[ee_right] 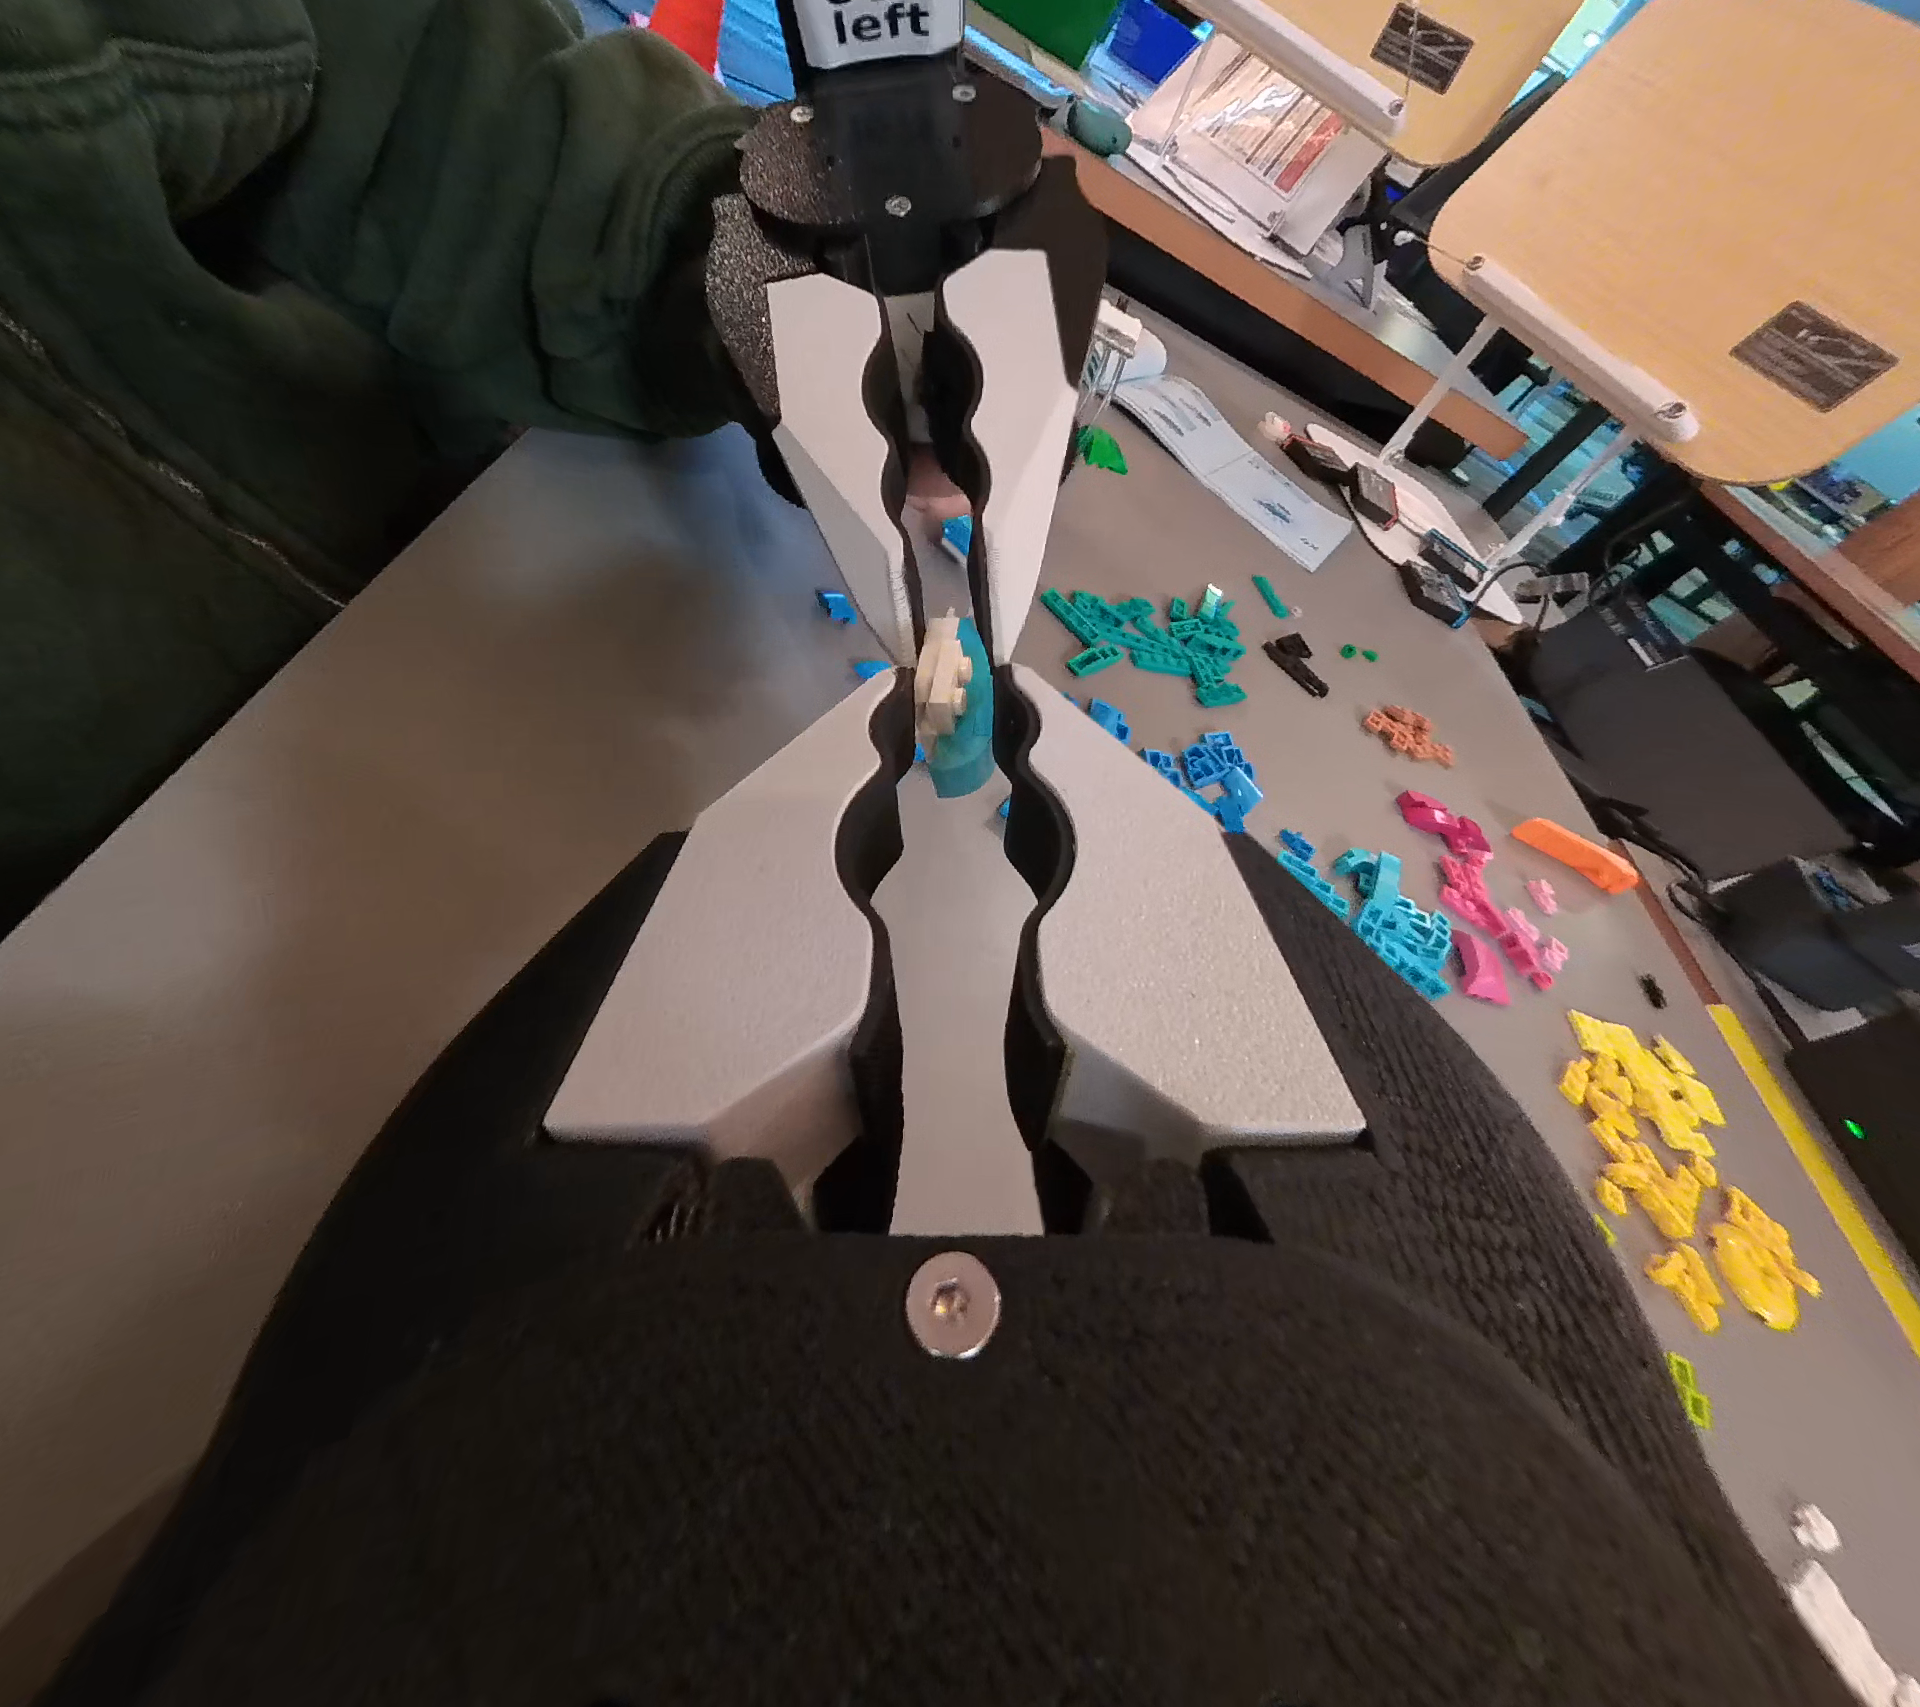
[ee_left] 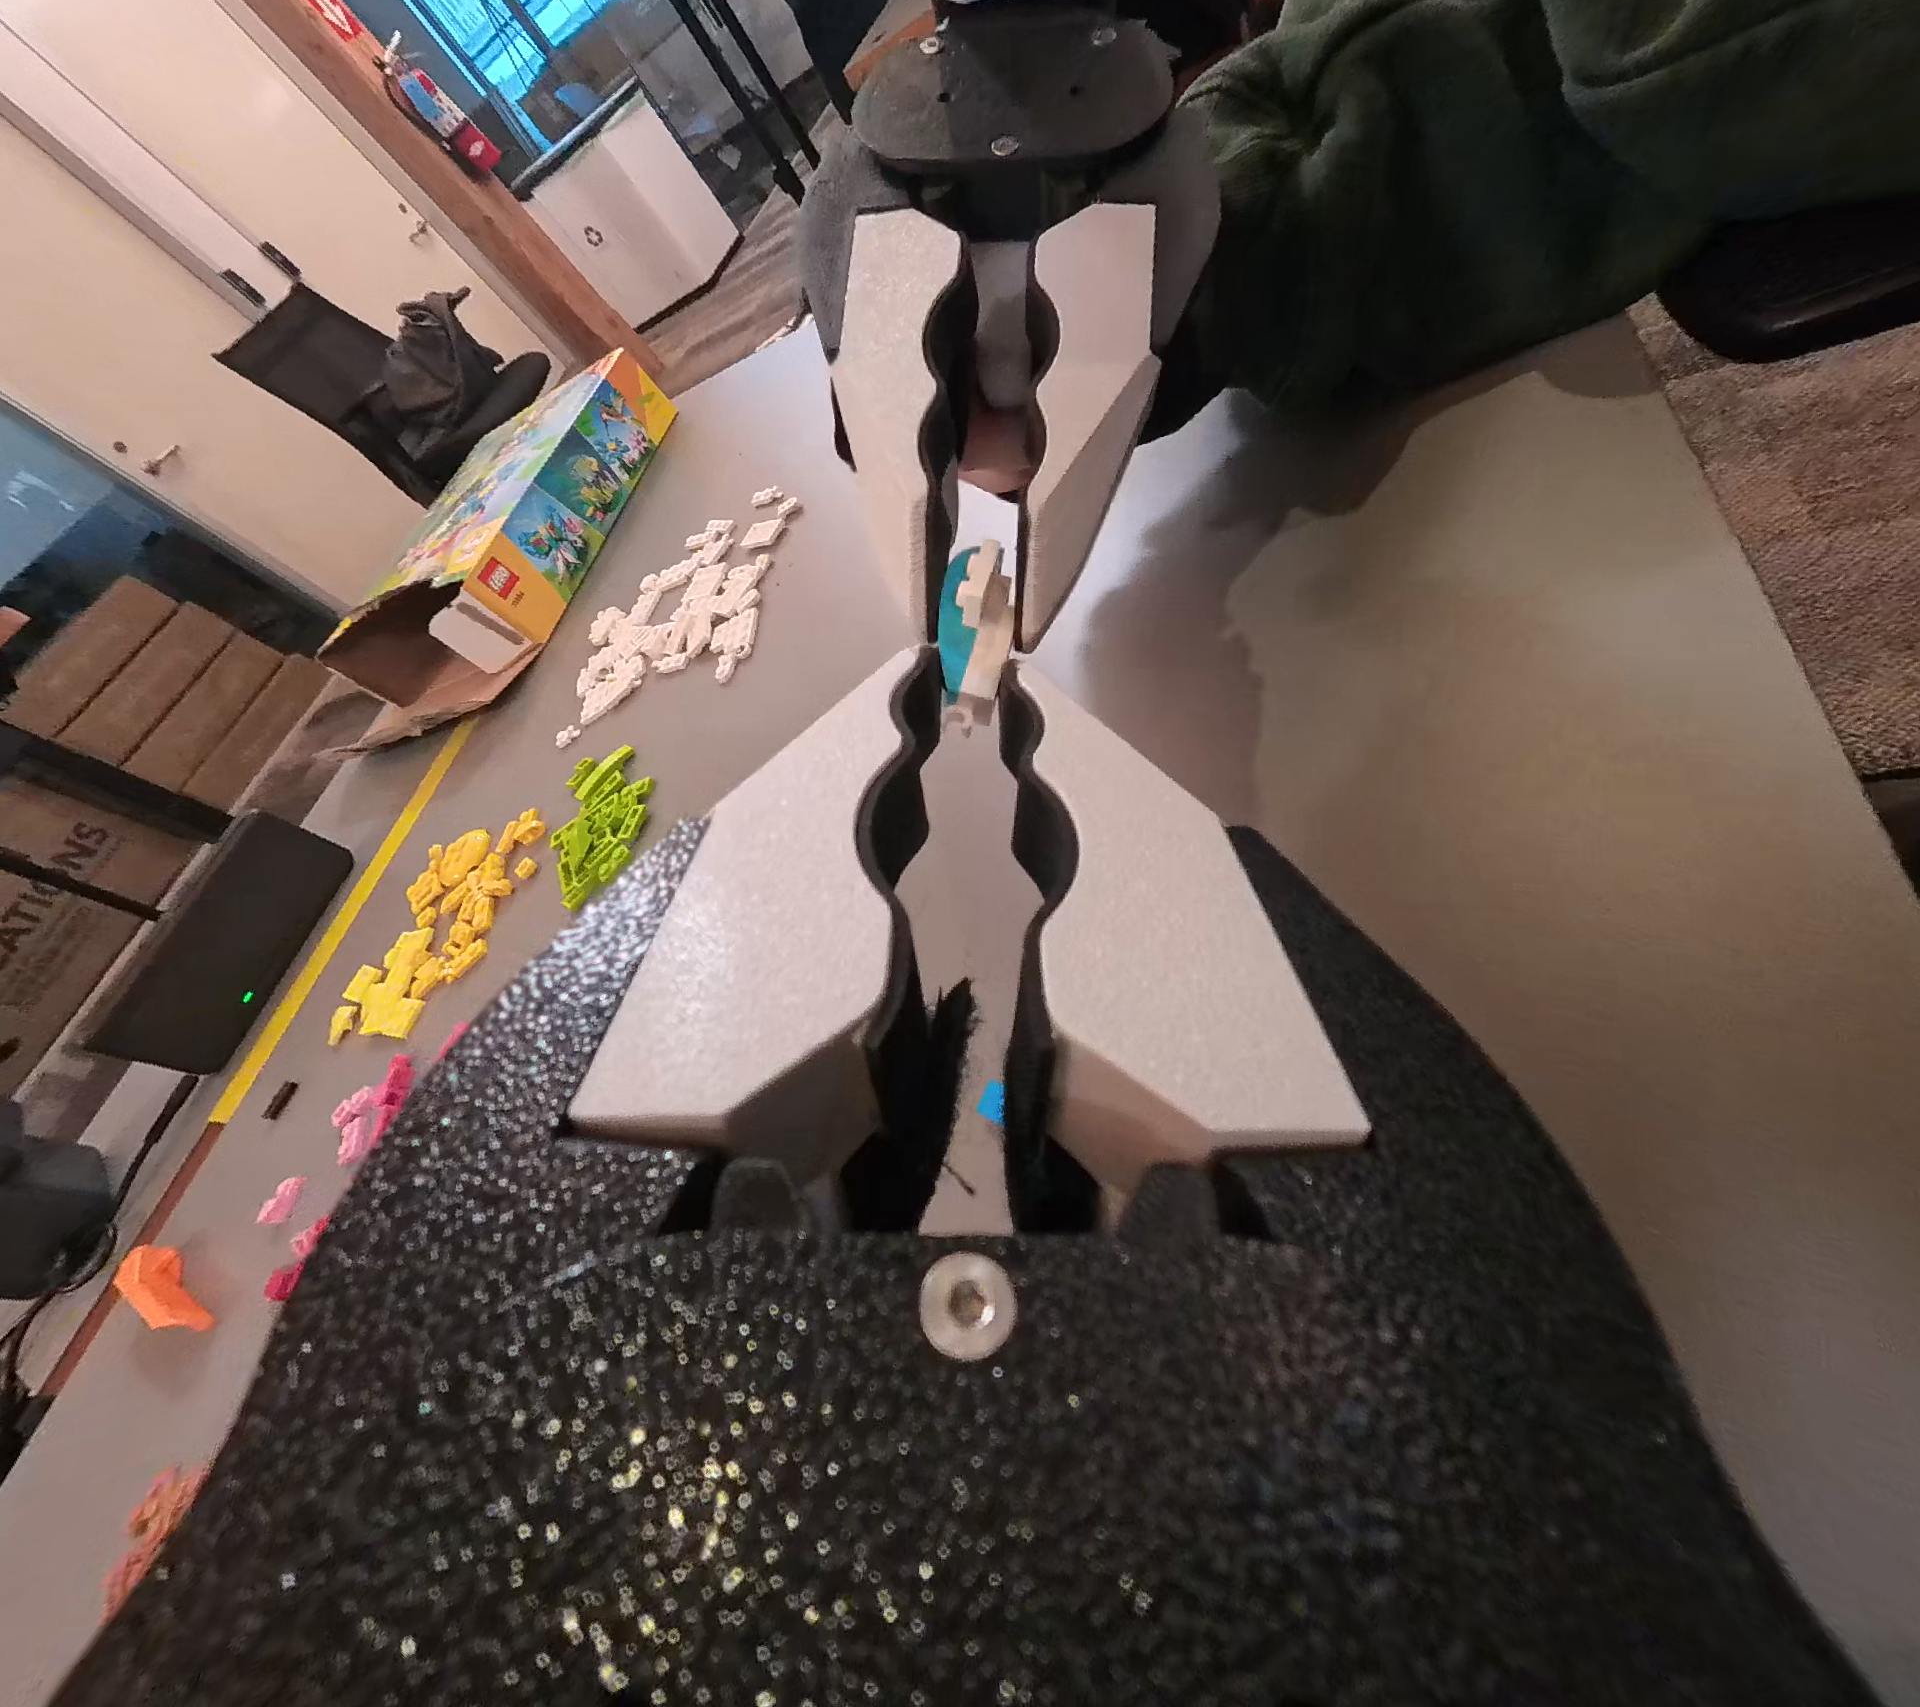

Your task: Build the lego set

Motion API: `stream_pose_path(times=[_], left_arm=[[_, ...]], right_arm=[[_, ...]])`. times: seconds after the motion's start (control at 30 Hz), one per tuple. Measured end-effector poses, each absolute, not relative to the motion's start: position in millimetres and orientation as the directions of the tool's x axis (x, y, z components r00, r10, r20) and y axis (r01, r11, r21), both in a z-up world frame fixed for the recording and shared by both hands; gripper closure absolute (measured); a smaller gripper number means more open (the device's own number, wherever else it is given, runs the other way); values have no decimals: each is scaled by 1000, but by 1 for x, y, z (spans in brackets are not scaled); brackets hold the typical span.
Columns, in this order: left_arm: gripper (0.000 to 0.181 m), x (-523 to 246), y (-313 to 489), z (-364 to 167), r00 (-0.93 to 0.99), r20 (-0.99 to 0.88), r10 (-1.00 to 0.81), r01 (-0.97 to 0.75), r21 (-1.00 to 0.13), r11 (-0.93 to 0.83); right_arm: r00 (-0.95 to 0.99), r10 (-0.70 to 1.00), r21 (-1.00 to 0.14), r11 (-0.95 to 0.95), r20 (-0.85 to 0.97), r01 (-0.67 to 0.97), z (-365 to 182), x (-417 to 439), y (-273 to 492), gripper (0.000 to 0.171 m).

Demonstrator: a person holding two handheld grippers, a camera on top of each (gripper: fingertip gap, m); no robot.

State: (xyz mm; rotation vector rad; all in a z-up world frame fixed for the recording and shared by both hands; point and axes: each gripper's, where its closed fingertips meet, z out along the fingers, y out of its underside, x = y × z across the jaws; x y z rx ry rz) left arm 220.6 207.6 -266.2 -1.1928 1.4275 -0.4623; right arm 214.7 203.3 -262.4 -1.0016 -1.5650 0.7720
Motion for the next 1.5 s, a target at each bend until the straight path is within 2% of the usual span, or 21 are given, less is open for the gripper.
stream_pose_path(times=[0.03,0.2,0.3,0.4,0.5,0.53,0.67,0.87,1.0,1.03,1.07,1.1,1.17,1.33,1.5], left_arm=[[173,220,209,-266,186,-497,-847,-391,-829,401],[173,218,217,-273,214,-480,-851,-405,-836,370],[173,217,218,-270,227,-469,-854,-383,-849,364],[173,217,219,-269,218,-476,-852,-387,-843,373],[173,217,218,-270,212,-478,-853,-387,-842,376],[173,217,217,-270,207,-473,-856,-384,-844,374],[173,218,215,-269,196,-465,-864,-365,-852,376],[173,220,212,-268,193,-451,-871,-338,-864,373],[173,214,218,-269,230,-459,-858,-346,-863,369],[173,213,221,-267,259,-485,-835,-344,-854,390],[173,209,227,-262,313,-539,-782,-349,-831,433],[173,202,235,-255,380,-610,-695,-373,-789,489],[173,183,248,-239,472,-741,-478,-460,-669,584],[173,170,255,-229,496,-830,-255,-585,-537,608],[173,173,254,-234,495,-817,-296,-551,-559,620]], right_arm=[[-68,903,-881,428,423,202,-263,214,204,158],[-26,889,-864,452,458,221,-268,215,213,154],[-15,877,-858,474,481,199,-261,217,214,168],[-6,878,-860,471,479,195,-261,217,215,168],[-25,896,-877,440,444,196,-263,218,214,147],[-30,897,-878,437,440,197,-264,219,214,146],[-38,883,-859,464,468,215,-268,216,214,157],[-64,901,-871,433,430,232,-267,217,211,158],[-6,910,-891,408,415,197,-268,211,218,157],[21,908,-893,407,418,192,-268,212,223,155],[45,905,-891,408,424,198,-268,216,229,144],[76,904,-896,399,420,196,-266,220,236,134],[164,904,-917,375,395,137,-253,231,251,124],[410,807,-895,444,424,53,-229,253,281,126],[545,702,-865,494,459,91,-223,270,299,138]])
